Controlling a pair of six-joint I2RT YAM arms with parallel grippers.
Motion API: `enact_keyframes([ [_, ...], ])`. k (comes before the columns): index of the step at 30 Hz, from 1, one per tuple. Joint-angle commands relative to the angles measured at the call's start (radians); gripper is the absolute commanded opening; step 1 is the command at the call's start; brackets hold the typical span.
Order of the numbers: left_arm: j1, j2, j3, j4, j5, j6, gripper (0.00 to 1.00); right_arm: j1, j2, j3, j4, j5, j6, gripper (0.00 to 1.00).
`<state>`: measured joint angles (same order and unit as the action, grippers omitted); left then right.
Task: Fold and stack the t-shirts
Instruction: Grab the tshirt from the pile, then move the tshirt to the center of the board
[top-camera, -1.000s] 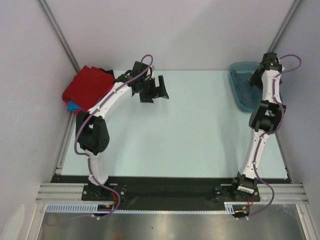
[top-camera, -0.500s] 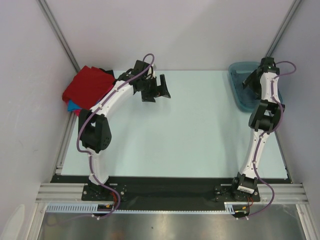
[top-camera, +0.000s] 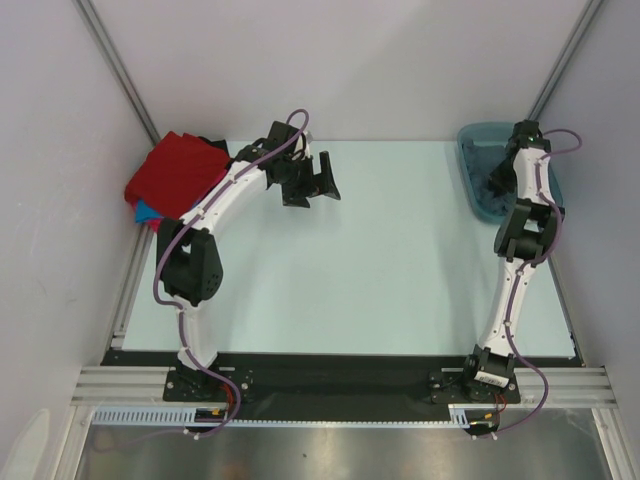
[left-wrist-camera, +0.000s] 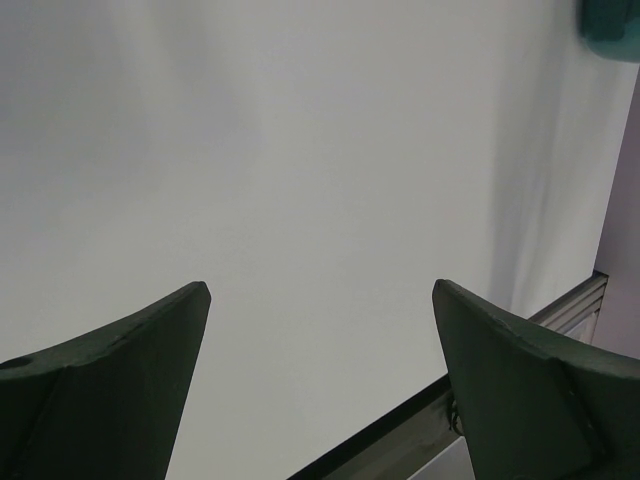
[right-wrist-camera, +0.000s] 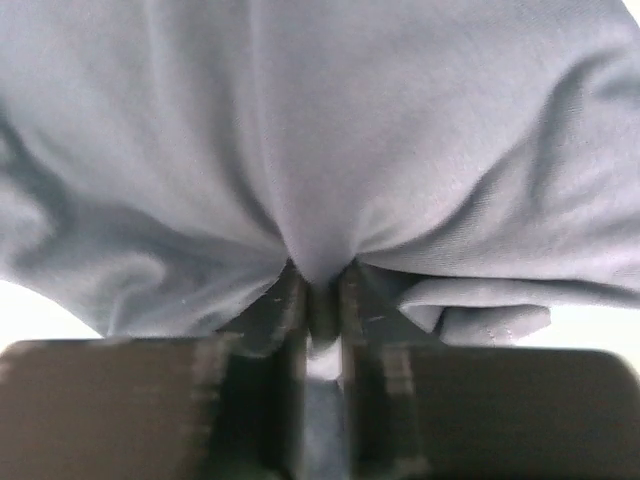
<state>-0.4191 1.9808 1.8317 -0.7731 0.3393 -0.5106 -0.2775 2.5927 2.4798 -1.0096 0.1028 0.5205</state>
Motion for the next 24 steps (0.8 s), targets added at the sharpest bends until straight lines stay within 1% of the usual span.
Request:
enact_keyframes([
  [1, 0.006, 0.000, 0.040, 0.005, 0.027, 0.023, 1.00, 0.034, -0.042, -0.016, 0.026, 0.012, -0.025, 0.06],
  [2, 0.006, 0.000, 0.041, 0.005, 0.027, 0.020, 1.00, 0.037, -0.074, -0.021, 0.032, 0.024, -0.037, 0.00],
  [6, 0.006, -0.008, 0.037, 0.024, 0.033, 0.012, 1.00, 0.060, -0.196, -0.065, 0.103, 0.089, -0.106, 0.00],
  [9, 0.006, -0.011, 0.031, 0.037, 0.041, 0.007, 1.00, 0.072, -0.305, -0.073, 0.176, 0.098, -0.163, 0.00],
  [12, 0.005, -0.028, 0.012, 0.060, 0.052, 0.003, 1.00, 0.078, -0.399, -0.038, 0.236, 0.095, -0.203, 0.00],
  [14, 0.003, -0.037, -0.009, 0.077, 0.056, 0.001, 1.00, 0.074, -0.425, 0.023, 0.252, 0.072, -0.215, 0.00],
  [16, 0.000, -0.053, -0.029, 0.083, 0.055, 0.003, 1.00, 0.070, -0.454, 0.059, 0.249, 0.014, -0.218, 0.00],
  [19, -0.004, -0.068, -0.054, 0.083, 0.055, 0.004, 1.00, 0.077, -0.525, 0.048, 0.266, -0.081, -0.228, 0.00],
  [20, -0.006, -0.072, -0.061, 0.083, 0.055, 0.006, 1.00, 0.080, -0.545, 0.032, 0.273, -0.125, -0.228, 0.00],
  [21, -0.009, -0.088, -0.072, 0.089, 0.055, 0.003, 1.00, 0.083, -0.562, 0.006, 0.285, -0.223, -0.217, 0.00],
  [24, -0.017, -0.115, -0.124, 0.118, 0.050, 0.000, 1.00, 0.128, -0.632, -0.018, 0.275, -0.358, -0.221, 0.00],
])
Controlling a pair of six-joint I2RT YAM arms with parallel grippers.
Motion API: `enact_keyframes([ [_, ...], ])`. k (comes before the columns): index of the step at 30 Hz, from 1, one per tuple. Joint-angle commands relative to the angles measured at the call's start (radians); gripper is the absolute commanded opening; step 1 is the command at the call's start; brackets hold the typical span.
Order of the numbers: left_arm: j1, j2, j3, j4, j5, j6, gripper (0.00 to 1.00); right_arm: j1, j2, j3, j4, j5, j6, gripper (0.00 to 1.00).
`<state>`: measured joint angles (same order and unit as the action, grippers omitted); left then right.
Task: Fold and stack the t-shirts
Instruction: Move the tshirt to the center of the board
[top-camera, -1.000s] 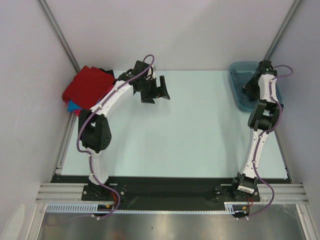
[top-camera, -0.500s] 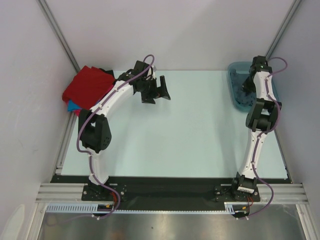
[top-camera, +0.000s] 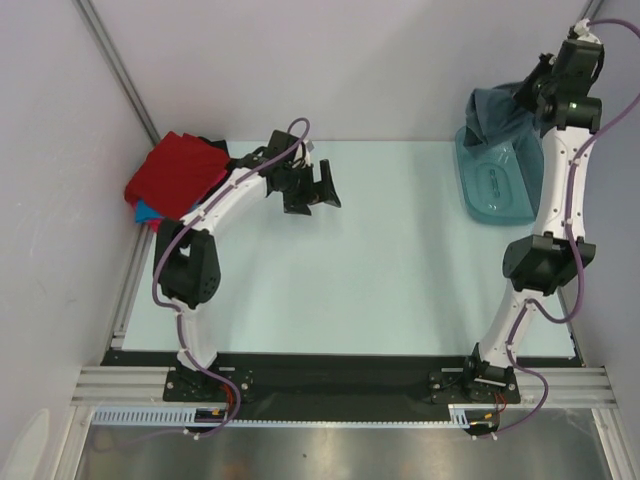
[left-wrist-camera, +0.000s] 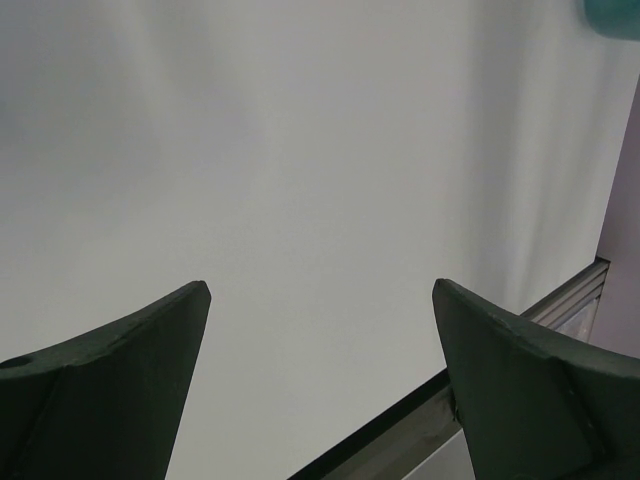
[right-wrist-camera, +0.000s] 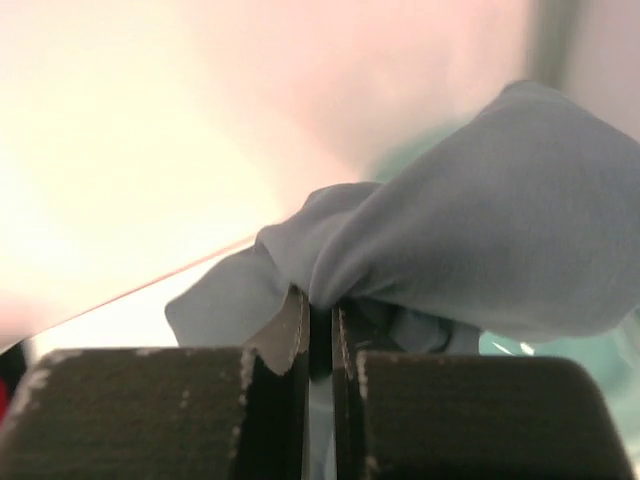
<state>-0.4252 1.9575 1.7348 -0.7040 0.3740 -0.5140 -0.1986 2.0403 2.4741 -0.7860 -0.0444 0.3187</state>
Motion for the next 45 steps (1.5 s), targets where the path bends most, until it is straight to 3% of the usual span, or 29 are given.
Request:
enact_keyframes([
  [1, -0.012, -0.104, -0.050, 0.054, 0.010, 0.002, 1.00, 0.063, -0.094, -0.017, 0.044, -0.235, -0.029, 0.00],
  [6, -0.015, -0.143, -0.102, 0.057, -0.039, -0.015, 1.00, 0.111, -0.201, -0.055, 0.011, -0.418, 0.022, 0.00],
  [9, -0.015, -0.198, -0.129, 0.064, -0.118, -0.032, 1.00, 0.155, -0.285, -0.137, 0.005, -0.440, 0.052, 0.00],
  [17, -0.015, -0.354, -0.214, 0.103, -0.285, -0.095, 1.00, 0.267, -0.448, -0.550, 0.022, -0.483, 0.109, 0.00],
  [19, -0.014, -0.391, -0.245, 0.119, -0.293, -0.109, 1.00, 0.281, -0.459, -0.622, 0.005, -0.482, 0.106, 0.57],
  [20, -0.014, -0.400, -0.253, 0.136, -0.293, -0.113, 1.00, 0.286, -0.457, -0.632, -0.042, -0.426, 0.106, 0.94],
  [21, -0.014, -0.407, -0.261, 0.146, -0.288, -0.121, 1.00, 0.291, -0.453, -0.642, -0.074, -0.392, 0.106, 1.00],
  [28, -0.021, -0.382, -0.255, 0.176, -0.241, -0.146, 1.00, 0.246, -0.362, -0.627, -0.312, -0.094, 0.115, 1.00],
  [32, -0.043, -0.365, -0.247, 0.193, -0.230, -0.152, 1.00, 0.212, -0.347, -0.646, -0.248, 0.040, 0.082, 1.00],
  [37, -0.076, -0.336, -0.193, 0.170, -0.227, -0.132, 1.00, 0.206, -0.137, -0.519, -0.237, 0.112, -0.064, 1.00],
  [39, -0.083, -0.332, -0.185, 0.164, -0.227, -0.126, 1.00, 0.226, -0.013, -0.402, -0.266, 0.208, -0.130, 1.00],
  [45, -0.087, -0.324, -0.150, 0.121, -0.234, -0.115, 1.00, 0.238, 0.197, -0.257, -0.237, 0.414, -0.153, 0.99],
])
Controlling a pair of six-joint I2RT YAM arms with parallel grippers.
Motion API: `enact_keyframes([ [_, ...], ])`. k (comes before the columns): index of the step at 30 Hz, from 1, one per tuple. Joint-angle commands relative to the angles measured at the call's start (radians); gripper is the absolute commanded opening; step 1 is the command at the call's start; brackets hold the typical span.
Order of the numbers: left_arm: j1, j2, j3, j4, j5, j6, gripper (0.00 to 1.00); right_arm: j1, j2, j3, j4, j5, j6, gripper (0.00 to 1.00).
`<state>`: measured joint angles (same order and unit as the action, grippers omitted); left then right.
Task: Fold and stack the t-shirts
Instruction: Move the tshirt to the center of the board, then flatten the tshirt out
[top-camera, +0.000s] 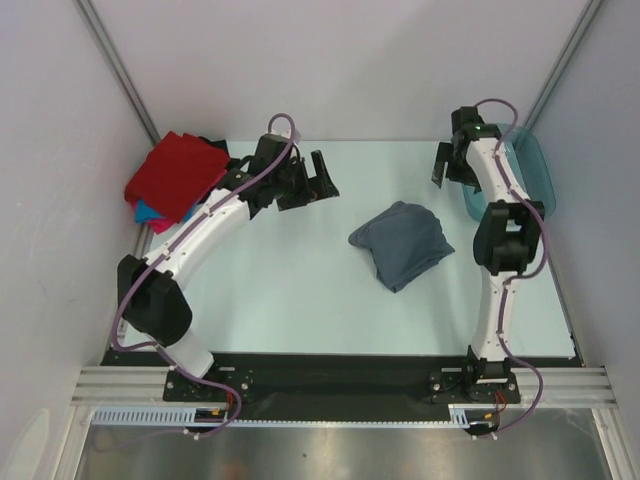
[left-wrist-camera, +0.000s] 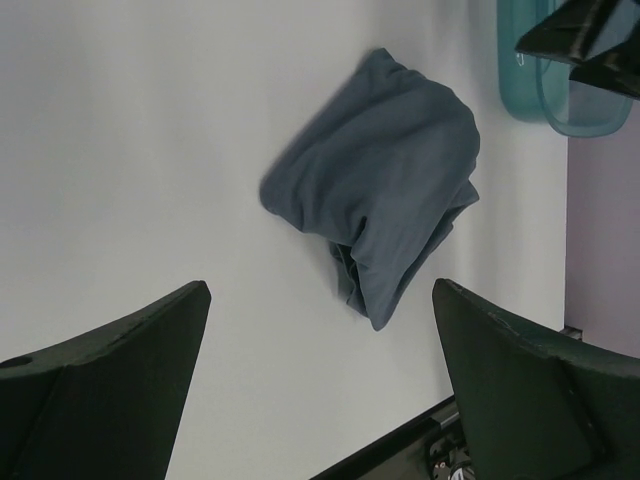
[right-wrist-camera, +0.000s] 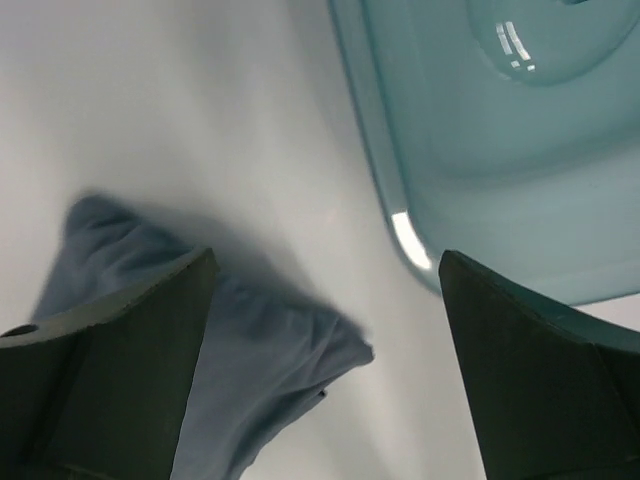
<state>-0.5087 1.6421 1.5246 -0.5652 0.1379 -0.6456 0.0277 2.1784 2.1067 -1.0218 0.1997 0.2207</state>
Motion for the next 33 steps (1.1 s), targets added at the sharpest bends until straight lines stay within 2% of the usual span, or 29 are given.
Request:
enact_keyframes([
  [1, -0.004, -0.014, 0.057, -0.025, 0.000, 0.017, 1.00, 0.018, 0.119, 0.136, -0.004, 0.272, -0.057, 0.99],
  [4, -0.008, -0.037, 0.031, -0.029, -0.011, 0.012, 1.00, 0.023, 0.193, 0.191, 0.006, 0.369, -0.046, 0.99],
  [10, -0.008, -0.031, 0.031, -0.064, -0.021, 0.027, 1.00, 0.025, 0.261, 0.188, 0.057, 0.409, -0.057, 0.97],
  [11, -0.007, -0.022, 0.035, -0.067, -0.020, 0.032, 1.00, 0.023, 0.267, 0.191, 0.055, 0.403, -0.054, 0.81],
  [14, -0.008, 0.002, 0.063, -0.073, -0.009, 0.037, 1.00, 0.018, 0.258, 0.188, 0.051, 0.392, -0.047, 0.53],
  [16, -0.007, 0.021, 0.078, -0.073, 0.003, 0.038, 1.00, 0.021, 0.242, 0.168, 0.055, 0.385, -0.053, 0.43],
  [18, -0.007, 0.045, 0.101, -0.073, 0.023, 0.038, 1.00, 0.021, 0.206, 0.130, 0.058, 0.374, -0.061, 0.26],
  [20, -0.007, 0.058, 0.112, -0.073, 0.034, 0.040, 1.00, 0.024, 0.169, 0.051, 0.084, 0.374, -0.066, 0.00],
  [24, -0.007, 0.068, 0.121, -0.056, 0.046, 0.040, 1.00, 0.018, 0.066, -0.089, 0.155, 0.366, -0.078, 0.00],
  [28, -0.008, 0.076, 0.126, -0.052, 0.052, 0.043, 1.00, 0.020, -0.047, -0.172, 0.192, 0.295, -0.089, 0.00],
  [33, -0.008, 0.076, 0.120, -0.042, 0.061, 0.037, 1.00, 0.015, -0.078, -0.111, 0.206, 0.140, -0.103, 0.00],
])
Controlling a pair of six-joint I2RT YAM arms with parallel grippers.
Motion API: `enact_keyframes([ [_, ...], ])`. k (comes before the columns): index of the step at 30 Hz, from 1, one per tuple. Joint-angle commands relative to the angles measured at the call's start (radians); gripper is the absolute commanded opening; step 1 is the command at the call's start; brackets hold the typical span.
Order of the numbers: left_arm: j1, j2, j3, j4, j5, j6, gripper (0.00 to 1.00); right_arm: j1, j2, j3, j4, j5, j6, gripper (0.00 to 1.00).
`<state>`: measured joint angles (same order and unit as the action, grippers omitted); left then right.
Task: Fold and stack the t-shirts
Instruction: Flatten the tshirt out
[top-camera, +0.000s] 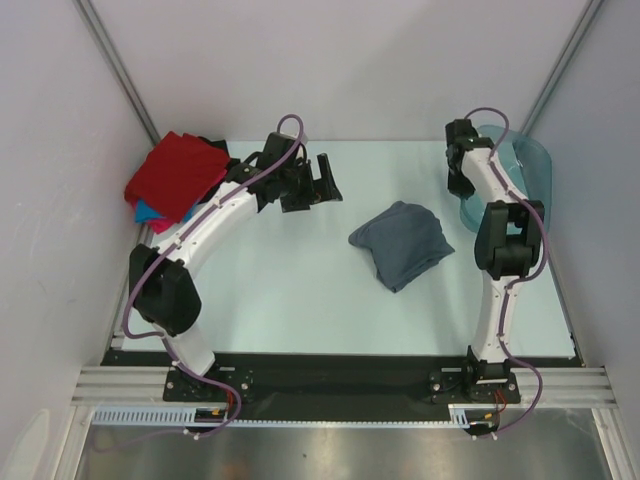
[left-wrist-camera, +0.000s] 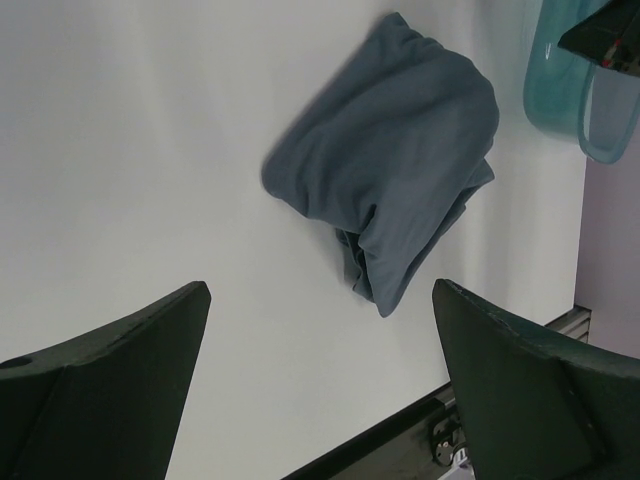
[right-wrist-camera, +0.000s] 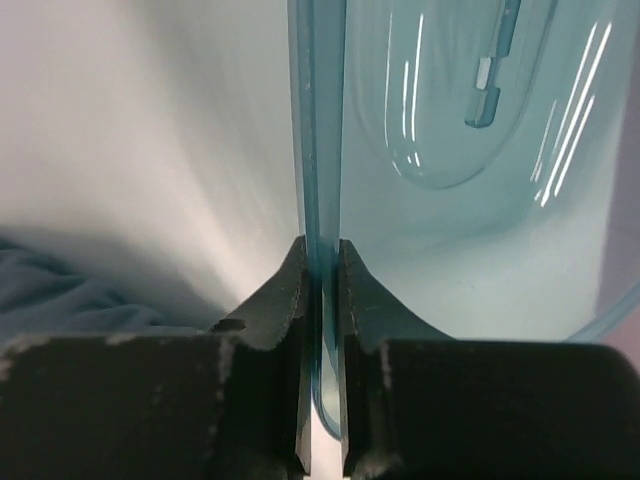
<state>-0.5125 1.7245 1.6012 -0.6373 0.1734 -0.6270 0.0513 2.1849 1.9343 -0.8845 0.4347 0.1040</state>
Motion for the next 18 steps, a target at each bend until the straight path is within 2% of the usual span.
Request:
enact_keyframes([
  [1, -0.004, -0.006, 0.042, 0.030, 0.028, 0.016, 1.00, -0.008, -0.077, 0.087, 0.065, -0.193, 0.007, 0.00],
  [5, -0.003, -0.016, 0.039, 0.019, 0.017, 0.016, 1.00, 0.005, -0.024, 0.271, 0.013, -0.376, -0.004, 0.00],
  [8, -0.004, -0.022, 0.034, 0.021, 0.011, 0.015, 1.00, -0.013, 0.001, 0.313, 0.051, -0.503, 0.072, 0.00],
  [10, -0.004, -0.023, 0.032, 0.027, 0.012, 0.013, 1.00, -0.024, 0.080, 0.380, 0.074, -0.612, 0.146, 0.00],
  [11, -0.003, -0.020, 0.040, 0.022, 0.015, 0.013, 1.00, -0.021, 0.120, 0.438, 0.076, -0.646, 0.160, 0.00],
  [12, -0.004, -0.019, 0.045, 0.008, 0.014, 0.013, 1.00, -0.018, 0.162, 0.571, 0.056, -0.683, 0.175, 0.00],
  [13, -0.004, -0.019, 0.049, 0.001, 0.009, 0.015, 1.00, -0.008, 0.265, 0.660, 0.035, -0.695, 0.180, 0.00],
  [15, -0.004, -0.026, 0.048, -0.021, -0.006, 0.015, 1.00, -0.002, 0.335, 0.773, 0.013, -0.764, 0.195, 0.00],
  [18, -0.004, -0.048, 0.020, -0.019, -0.020, 0.015, 1.00, 0.010, 0.294, 0.642, 0.088, -0.829, 0.189, 0.00],
])
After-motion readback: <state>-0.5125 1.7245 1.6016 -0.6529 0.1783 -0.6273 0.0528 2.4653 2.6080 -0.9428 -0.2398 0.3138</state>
